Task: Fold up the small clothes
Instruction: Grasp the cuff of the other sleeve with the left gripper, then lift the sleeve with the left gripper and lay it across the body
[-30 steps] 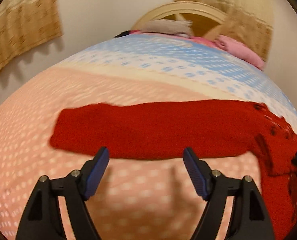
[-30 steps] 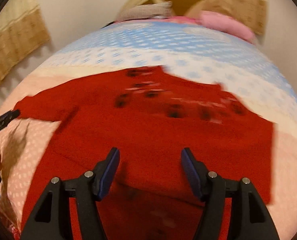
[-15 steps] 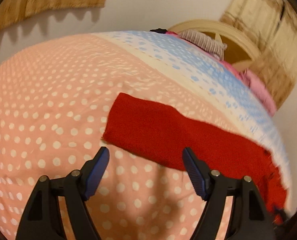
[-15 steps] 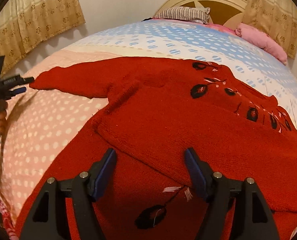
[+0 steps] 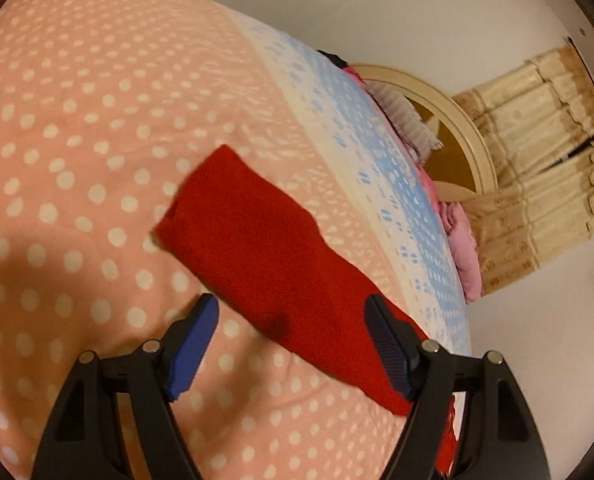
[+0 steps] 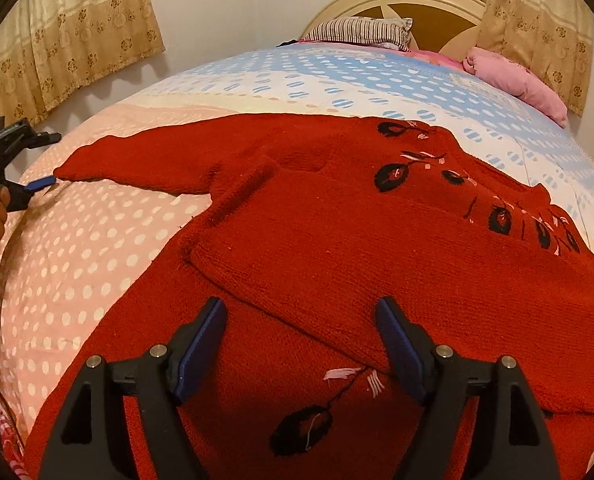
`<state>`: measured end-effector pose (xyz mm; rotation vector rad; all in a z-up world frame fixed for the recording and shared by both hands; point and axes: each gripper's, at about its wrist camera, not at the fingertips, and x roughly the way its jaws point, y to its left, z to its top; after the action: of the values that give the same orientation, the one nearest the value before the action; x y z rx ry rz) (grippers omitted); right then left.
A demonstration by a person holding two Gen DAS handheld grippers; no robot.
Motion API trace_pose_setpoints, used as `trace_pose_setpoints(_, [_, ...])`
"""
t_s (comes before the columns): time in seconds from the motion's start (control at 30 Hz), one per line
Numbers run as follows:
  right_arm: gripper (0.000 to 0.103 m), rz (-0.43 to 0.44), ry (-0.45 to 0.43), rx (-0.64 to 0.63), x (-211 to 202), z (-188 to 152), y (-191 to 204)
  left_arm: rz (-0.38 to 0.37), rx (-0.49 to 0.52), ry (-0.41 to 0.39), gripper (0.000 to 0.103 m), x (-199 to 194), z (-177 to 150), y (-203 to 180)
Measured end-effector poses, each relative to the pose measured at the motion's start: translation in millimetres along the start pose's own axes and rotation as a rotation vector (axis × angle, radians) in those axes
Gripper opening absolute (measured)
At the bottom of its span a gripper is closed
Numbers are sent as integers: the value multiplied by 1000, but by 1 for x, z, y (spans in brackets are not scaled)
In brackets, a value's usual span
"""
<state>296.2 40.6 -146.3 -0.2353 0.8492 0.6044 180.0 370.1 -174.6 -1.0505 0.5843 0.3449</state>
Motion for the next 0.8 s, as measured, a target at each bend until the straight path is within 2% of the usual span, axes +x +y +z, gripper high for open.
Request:
trace_pose_setpoints(0.07, [79,-3,-1,0,-1,0,0,5,-24,-38,71,3,4,6])
trace_pose_setpoints(0.27, [81,-15,-3,-5,-1,-1,1,-2,-29,-122,71,5,13,11])
trace_pose_setpoints(0.37, [82,-20,-4,-5,-2,-1,1,19,-19,-146,63,8,17,10])
trace_pose_setpoints(0.4, [82,-22,-4,-4,-2,-1,1,25,-19,-148,52,9,18,9])
trace_pose_setpoints(0.43, [82,-23,-4,-3,-2,-2,1,26,-22,-141,35,11,19,10])
trace_pose_setpoints(0.47, [83,-24,-4,-3,-2,-1,1,20,-32,-125,26,14,20,14])
trace_pose_setpoints(0.5, [83,-26,-4,-2,-2,-2,1,17,-38,-115,9,15,21,16])
trace_pose_setpoints(0.53, [83,-26,-4,-1,-2,-2,0,19,-32,-111,6,15,21,17])
trace_pose_setpoints(0.67, [84,-23,-4,3,-2,-2,0,-18,1,-98,6,6,20,16])
trace_pose_setpoints(0.8, [84,-24,-3,5,-2,-1,0,-41,64,-89,5,-5,20,-8])
